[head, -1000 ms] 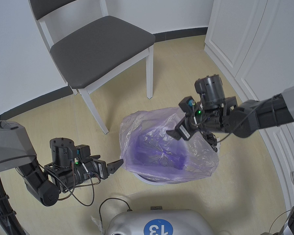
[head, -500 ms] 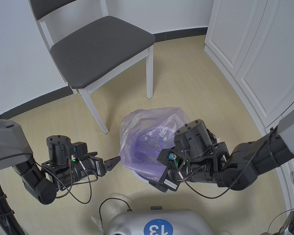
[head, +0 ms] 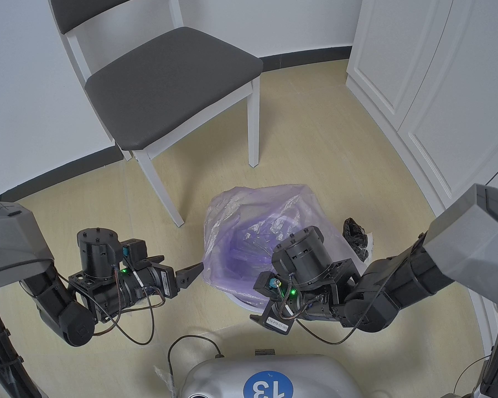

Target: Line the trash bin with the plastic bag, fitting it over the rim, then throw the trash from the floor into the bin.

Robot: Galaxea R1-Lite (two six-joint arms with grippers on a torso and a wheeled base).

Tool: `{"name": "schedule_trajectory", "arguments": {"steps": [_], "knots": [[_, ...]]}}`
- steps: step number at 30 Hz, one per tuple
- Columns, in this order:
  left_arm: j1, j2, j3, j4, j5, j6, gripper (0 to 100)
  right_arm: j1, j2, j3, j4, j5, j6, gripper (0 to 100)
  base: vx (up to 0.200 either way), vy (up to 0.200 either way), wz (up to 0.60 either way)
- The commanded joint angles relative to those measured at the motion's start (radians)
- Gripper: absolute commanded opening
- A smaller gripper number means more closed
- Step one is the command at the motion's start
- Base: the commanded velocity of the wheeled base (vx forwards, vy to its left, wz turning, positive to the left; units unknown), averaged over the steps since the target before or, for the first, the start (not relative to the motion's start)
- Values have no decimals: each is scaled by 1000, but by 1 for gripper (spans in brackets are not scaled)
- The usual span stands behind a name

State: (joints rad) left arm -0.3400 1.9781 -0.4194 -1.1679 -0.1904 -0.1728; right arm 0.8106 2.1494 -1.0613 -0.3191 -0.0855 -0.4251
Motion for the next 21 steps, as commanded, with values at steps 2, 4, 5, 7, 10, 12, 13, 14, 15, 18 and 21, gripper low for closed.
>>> {"name": "schedule_trajectory", "arguments": {"steps": [2, 4, 5, 7, 10, 12, 13, 14, 15, 18, 21], "knots": [[1, -18, 2, 1, 0, -1, 100, 4, 4, 9, -1, 0, 0, 0, 0, 0, 0], [3, -47, 4, 5, 0, -1, 100, 10, -29, 10, 0, 0, 0, 0, 0, 0, 0], [3, -61, 5, 7, 0, -1, 100, 12, -43, 12, 2, 0, 0, 0, 0, 0, 0], [4, -84, 8, 11, 0, -1, 100, 21, -63, 12, 3, 0, 0, 0, 0, 0, 0], [9, -104, 11, 11, 0, -1, 100, 44, -100, 15, 9, -2, -1, 0, 0, 0, 0], [9, -108, 11, 11, 0, -1, 100, 55, -111, 18, 8, -2, 2, 0, 0, 0, 0], [9, -111, 11, 11, 0, -1, 100, 65, -118, 21, 9, -2, 3, 0, 0, 0, 0], [9, -111, 11, 11, 0, 2, 100, 71, -123, 27, 12, -2, 2, 0, 0, 0, 0], [9, -111, 11, 11, 0, 2, 100, 71, -123, 27, 12, -2, 2, 0, 0, 0, 0], [9, -114, 11, 11, 0, 2, 100, 79, -126, 53, 12, -3, 0, 0, 0, 0, 0], [9, -124, 11, 13, 0, 2, 100, 93, -125, 72, 14, -3, 0, 0, 0, 0, 0]]}}
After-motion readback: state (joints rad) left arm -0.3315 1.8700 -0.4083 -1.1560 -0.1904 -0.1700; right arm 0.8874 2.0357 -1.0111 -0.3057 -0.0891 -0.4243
